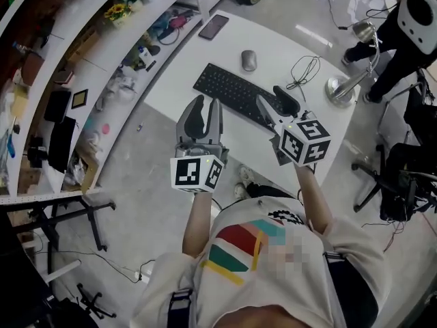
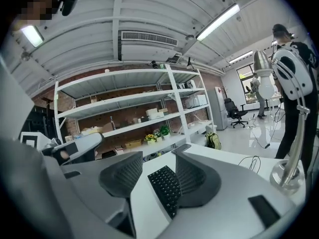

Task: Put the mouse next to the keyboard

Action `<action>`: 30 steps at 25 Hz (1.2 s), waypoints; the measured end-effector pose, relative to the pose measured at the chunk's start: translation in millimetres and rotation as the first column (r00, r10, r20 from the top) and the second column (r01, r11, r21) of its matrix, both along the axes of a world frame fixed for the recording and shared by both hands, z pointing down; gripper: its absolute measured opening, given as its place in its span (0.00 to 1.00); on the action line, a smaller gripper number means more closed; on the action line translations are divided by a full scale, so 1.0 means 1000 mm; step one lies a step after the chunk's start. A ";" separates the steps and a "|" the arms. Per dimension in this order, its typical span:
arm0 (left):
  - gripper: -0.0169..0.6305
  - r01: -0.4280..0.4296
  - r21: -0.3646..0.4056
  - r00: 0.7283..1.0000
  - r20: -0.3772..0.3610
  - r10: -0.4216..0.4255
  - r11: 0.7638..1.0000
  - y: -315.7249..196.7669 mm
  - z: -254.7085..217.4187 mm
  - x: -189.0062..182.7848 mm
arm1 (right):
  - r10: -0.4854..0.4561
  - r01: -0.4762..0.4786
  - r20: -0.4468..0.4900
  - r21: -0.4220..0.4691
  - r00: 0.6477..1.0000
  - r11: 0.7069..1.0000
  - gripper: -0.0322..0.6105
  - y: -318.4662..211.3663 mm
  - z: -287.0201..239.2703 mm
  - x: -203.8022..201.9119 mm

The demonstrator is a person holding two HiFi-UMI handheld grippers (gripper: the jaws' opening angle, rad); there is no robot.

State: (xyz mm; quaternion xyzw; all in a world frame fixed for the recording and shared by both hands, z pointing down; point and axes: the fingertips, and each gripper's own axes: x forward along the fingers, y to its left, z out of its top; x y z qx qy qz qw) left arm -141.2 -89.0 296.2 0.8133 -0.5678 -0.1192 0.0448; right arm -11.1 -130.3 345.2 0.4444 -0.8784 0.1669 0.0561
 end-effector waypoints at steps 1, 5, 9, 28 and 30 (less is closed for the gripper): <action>0.27 -0.001 0.000 1.000 0.007 0.001 1.000 -0.009 0.001 0.000 | 0.001 -0.001 -0.004 -0.005 1.000 1.000 0.35 -0.010 0.003 -0.001; 0.27 -0.027 -0.026 0.999 0.034 0.028 0.999 -0.045 0.015 0.008 | 0.007 -0.008 -0.036 -0.038 0.999 0.999 0.35 -0.059 0.025 0.000; 0.35 -0.084 -0.055 0.993 0.079 0.088 0.995 -0.079 0.033 0.020 | -0.005 -0.004 -0.084 -0.103 0.996 0.995 0.39 -0.112 0.054 -0.009; 0.44 -0.120 -0.246 0.986 0.086 0.144 0.962 -0.177 0.125 0.021 | 0.019 -0.158 -0.290 -0.465 0.957 0.871 0.44 -0.283 0.223 -0.026; 0.44 -0.120 -0.261 0.986 0.081 0.145 0.958 -0.180 0.131 0.021 | 0.024 -0.176 -0.313 -0.471 0.950 0.864 0.44 -0.286 0.232 -0.026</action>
